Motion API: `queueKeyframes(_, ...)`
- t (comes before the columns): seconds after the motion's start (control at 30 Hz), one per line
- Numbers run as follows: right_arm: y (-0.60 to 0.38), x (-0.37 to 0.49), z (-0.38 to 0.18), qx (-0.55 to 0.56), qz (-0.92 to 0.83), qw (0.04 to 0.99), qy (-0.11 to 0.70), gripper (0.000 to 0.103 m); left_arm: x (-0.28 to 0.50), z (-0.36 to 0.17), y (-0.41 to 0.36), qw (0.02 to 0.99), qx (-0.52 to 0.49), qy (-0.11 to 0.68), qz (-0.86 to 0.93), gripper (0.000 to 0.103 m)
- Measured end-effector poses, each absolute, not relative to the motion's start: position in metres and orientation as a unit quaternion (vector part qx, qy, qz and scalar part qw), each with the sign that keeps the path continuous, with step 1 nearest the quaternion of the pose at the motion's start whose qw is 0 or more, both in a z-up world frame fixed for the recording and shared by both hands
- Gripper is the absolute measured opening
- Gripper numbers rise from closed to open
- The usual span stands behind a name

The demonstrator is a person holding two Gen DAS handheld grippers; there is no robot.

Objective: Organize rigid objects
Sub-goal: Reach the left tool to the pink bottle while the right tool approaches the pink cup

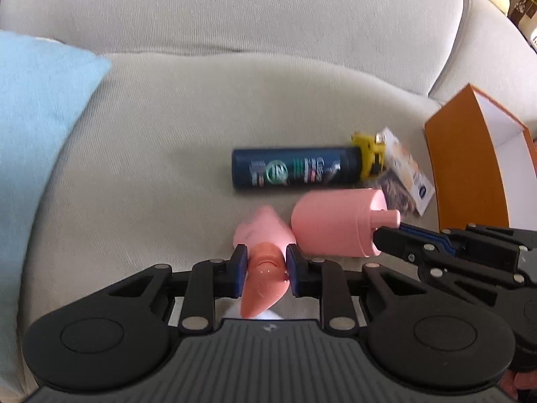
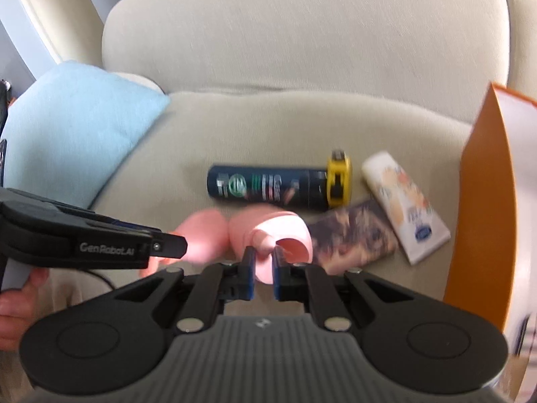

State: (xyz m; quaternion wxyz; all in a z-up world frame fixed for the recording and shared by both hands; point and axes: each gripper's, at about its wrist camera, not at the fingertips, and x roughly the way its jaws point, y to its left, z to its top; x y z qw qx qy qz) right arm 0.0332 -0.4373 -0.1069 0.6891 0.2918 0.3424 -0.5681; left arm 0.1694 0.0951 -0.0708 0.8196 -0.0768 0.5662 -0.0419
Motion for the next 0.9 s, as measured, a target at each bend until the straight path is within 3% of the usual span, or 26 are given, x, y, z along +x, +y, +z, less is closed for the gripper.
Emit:
queueKeyframes(0.3,-0.469,0.054,-0.108,0.271,-0.544,0.706,0.362,0.003,0.194,-0.072,0.089,0.830,-0.052,0.552,-0.063,0.025)
queueKeyframes(0.4,-0.470,0.054,-0.112,0.276,-0.535,0.711,0.364,0.010,0.190,-0.071,0.089,0.828,-0.061,0.551,-0.085,0.017)
queueKeyframes(0.5,-0.465,0.051,-0.113,0.268,-0.531,0.715,0.368,0.016,0.186,-0.070,0.089,0.835,-0.056,0.538,-0.098,0.018)
queueKeyframes(0.57,-0.461,0.049,-0.111,0.261,-0.532,0.718,0.366,0.032,0.184,-0.067,0.089,0.837,-0.056,0.535,-0.103,0.021)
queueKeyframes(0.67,-0.457,0.046,-0.112,0.259,-0.530,0.720,0.366,0.034,0.179,-0.059,0.092,0.840,-0.057,0.529,-0.102,0.034)
queueKeyframes(0.73,-0.454,0.045,-0.115,0.256,-0.528,0.719,0.372,0.036,0.172,-0.052,0.093,0.844,-0.050,0.524,-0.108,0.056)
queueKeyframes(0.9,-0.445,0.042,-0.117,0.239,-0.530,0.719,0.381,0.049,0.153,-0.052,0.090,0.837,-0.031,0.536,-0.106,0.067)
